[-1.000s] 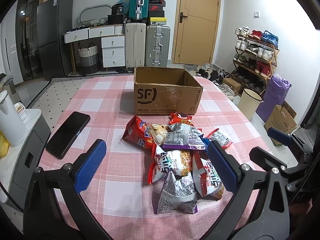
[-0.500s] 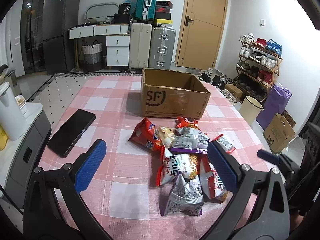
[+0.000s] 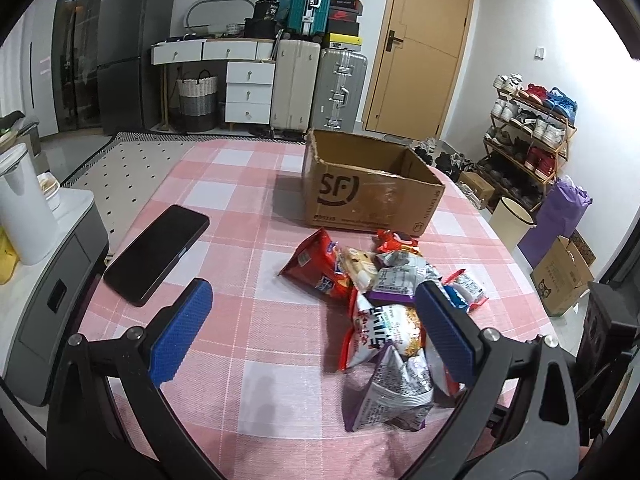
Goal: Organize snacks
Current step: 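Grasp the white noodle-snack bag with the right gripper while the left grasps a grey snack bag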
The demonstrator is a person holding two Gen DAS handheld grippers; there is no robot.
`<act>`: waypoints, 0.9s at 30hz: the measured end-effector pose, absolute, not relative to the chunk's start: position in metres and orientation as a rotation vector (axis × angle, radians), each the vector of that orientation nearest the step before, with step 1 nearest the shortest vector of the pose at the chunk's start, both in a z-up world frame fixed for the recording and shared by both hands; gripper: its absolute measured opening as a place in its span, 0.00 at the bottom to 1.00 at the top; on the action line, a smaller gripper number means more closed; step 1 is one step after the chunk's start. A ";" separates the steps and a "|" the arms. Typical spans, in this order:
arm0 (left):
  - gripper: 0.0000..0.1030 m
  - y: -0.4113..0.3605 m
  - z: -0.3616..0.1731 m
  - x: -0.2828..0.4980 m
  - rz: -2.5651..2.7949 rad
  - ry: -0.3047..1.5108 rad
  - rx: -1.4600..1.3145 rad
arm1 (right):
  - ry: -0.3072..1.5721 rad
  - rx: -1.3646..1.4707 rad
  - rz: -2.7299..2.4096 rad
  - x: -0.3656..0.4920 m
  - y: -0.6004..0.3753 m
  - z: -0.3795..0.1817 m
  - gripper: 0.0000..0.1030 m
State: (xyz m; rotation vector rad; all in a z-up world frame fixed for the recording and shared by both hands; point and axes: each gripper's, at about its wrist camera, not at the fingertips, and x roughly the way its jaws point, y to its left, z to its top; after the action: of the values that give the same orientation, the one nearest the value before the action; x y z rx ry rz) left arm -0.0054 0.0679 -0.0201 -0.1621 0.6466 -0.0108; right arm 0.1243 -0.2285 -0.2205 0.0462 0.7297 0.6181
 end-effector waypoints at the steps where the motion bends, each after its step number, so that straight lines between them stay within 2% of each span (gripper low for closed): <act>1: 0.98 0.070 -0.022 -0.006 -0.006 0.647 -0.165 | 0.735 0.050 0.623 0.126 -0.228 -0.222 0.97; 9: 0.98 0.086 -0.032 -0.003 0.018 0.660 -0.183 | 0.764 0.036 0.639 0.139 -0.222 -0.231 0.92; 11: 0.98 0.088 -0.034 -0.002 0.022 0.663 -0.184 | 0.777 0.039 0.648 0.143 -0.220 -0.234 0.87; 19: 0.98 0.089 -0.041 0.003 0.026 0.681 -0.183 | 0.782 0.021 0.660 0.151 -0.215 -0.236 0.84; 27: 0.98 0.088 -0.043 0.002 0.029 0.690 -0.176 | 0.808 0.000 0.632 0.158 -0.215 -0.240 0.68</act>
State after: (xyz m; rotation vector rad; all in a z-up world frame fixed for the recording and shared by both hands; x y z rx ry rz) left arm 0.0017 0.0878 -0.0426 -0.1759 0.6903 0.0293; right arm 0.1579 -0.2148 -0.2398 0.0002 0.8084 0.6321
